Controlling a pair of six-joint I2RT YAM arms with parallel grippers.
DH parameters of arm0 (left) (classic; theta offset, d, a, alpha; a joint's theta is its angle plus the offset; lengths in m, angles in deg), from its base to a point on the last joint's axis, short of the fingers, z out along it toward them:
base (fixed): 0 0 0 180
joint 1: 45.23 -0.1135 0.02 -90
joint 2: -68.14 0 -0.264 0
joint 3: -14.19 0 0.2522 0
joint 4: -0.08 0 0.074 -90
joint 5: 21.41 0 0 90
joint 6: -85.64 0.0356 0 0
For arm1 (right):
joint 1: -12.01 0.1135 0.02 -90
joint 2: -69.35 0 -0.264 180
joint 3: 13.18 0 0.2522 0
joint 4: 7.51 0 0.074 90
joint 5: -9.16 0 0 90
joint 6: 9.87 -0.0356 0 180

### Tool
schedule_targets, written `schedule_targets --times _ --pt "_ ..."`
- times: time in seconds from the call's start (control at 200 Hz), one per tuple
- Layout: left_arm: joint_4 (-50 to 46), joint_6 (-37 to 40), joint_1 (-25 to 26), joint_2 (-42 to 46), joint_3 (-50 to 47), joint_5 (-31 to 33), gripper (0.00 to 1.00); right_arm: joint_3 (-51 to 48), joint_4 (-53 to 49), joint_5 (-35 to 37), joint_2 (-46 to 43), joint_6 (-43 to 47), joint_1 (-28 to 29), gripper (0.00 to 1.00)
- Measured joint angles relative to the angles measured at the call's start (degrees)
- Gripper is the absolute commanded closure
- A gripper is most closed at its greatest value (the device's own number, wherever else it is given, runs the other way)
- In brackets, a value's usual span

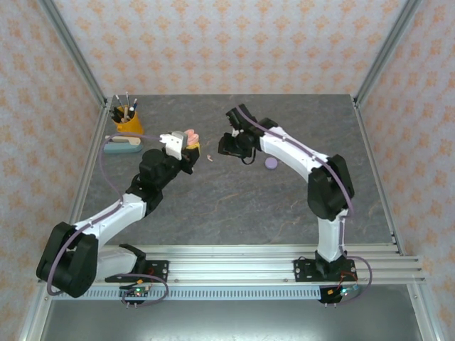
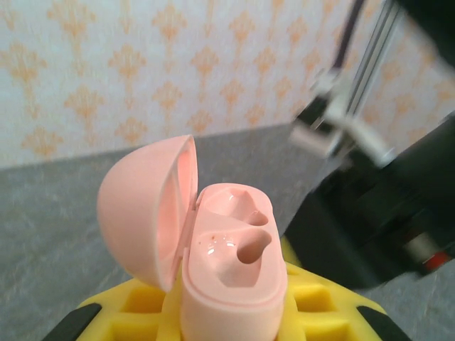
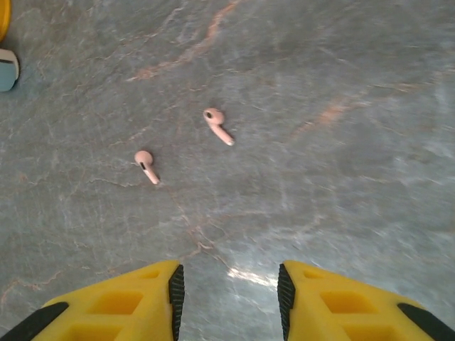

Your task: Insert the wireless bluetooth earbuds into the charging case

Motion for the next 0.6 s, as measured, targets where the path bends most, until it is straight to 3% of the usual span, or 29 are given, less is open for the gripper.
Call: schedule_targets --times 0.385,0.6 --pt "5.60 -0.22 -2.49 5.35 -0.68 5.16 1.00 19.87 -1.07 -2.56 16.33 4.35 3.72 0.63" --pt "5.35 -0.66 -3.19 6.10 -0.55 7.15 1.00 24.85 -1.44 -3.23 22.08 7.10 6.69 0.64"
